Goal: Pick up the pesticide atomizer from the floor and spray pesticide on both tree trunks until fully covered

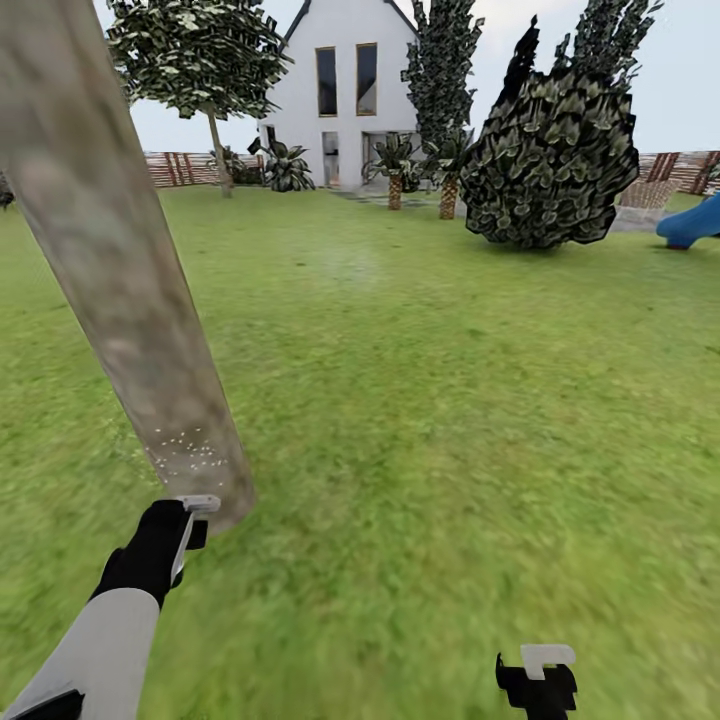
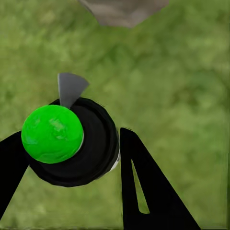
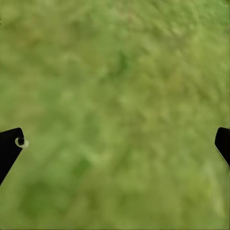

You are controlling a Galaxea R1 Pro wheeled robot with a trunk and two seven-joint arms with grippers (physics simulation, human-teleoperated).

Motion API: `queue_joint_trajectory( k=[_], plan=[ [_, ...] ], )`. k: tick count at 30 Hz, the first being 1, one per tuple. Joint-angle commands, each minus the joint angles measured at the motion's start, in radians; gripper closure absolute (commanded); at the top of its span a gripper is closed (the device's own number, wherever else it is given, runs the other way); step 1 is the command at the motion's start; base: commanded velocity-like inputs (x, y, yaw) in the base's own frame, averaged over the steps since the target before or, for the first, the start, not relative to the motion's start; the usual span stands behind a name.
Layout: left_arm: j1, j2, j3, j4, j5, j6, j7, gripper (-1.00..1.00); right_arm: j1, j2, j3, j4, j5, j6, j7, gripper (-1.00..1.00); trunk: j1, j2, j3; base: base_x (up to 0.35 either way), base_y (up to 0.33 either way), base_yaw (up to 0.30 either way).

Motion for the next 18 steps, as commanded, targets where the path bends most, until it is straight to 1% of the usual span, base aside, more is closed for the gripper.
queue_joint_trajectory(
  k=[1, 6, 7, 8, 11, 15, 18],
  plan=[
    [-0.001, -0.001, 0.002, -0.002, 0.002, 0.005, 0.002, 1.0, -0.001, 0.0, -0.007, 0.0, 0.011, -0.002, -0.004, -1.0, 0.0, 0.0, -0.001, 0.0, -0.276, 0.276],
    [-0.001, 0.002, 0.003, -0.007, 0.002, 0.005, 0.002, 1.0, -0.001, 0.0, -0.007, 0.0, 0.011, -0.002, -0.004, -1.0, 0.0, 0.0, -0.001, 0.09, -0.275, 0.277],
    [-0.001, 0.005, 0.006, -0.008, 0.002, 0.006, 0.002, 1.0, -0.001, 0.0, -0.007, 0.0, 0.011, -0.002, -0.004, -1.0, 0.0, 0.0, -0.001, 0.175, -0.243, 0.277],
    [-0.001, 0.006, 0.017, -0.008, 0.002, 0.005, 0.002, 1.0, -0.001, 0.0, -0.007, 0.0, 0.011, -0.002, -0.004, -1.0, 0.0, 0.0, -0.001, 0.211, -0.215, 0.277],
    [-0.001, 0.002, 0.032, -0.008, 0.004, 0.004, 0.002, 1.0, -0.001, 0.0, -0.007, 0.0, 0.011, -0.002, -0.004, -1.0, 0.0, 0.0, -0.001, 0.233, -0.195, 0.277],
    [0.0, -0.003, 0.033, -0.011, 0.004, 0.003, 0.002, 1.0, -0.001, 0.0, -0.007, 0.0, 0.011, -0.002, -0.004, -1.0, 0.0, 0.0, -0.001, 0.217, -0.201, 0.277],
    [-0.001, -0.006, 0.033, -0.011, 0.004, 0.004, 0.002, 1.0, -0.001, 0.0, -0.007, 0.0, 0.011, -0.002, -0.004, -1.0, 0.0, 0.0, -0.001, 0.049, -0.261, 0.277]
  ],
)
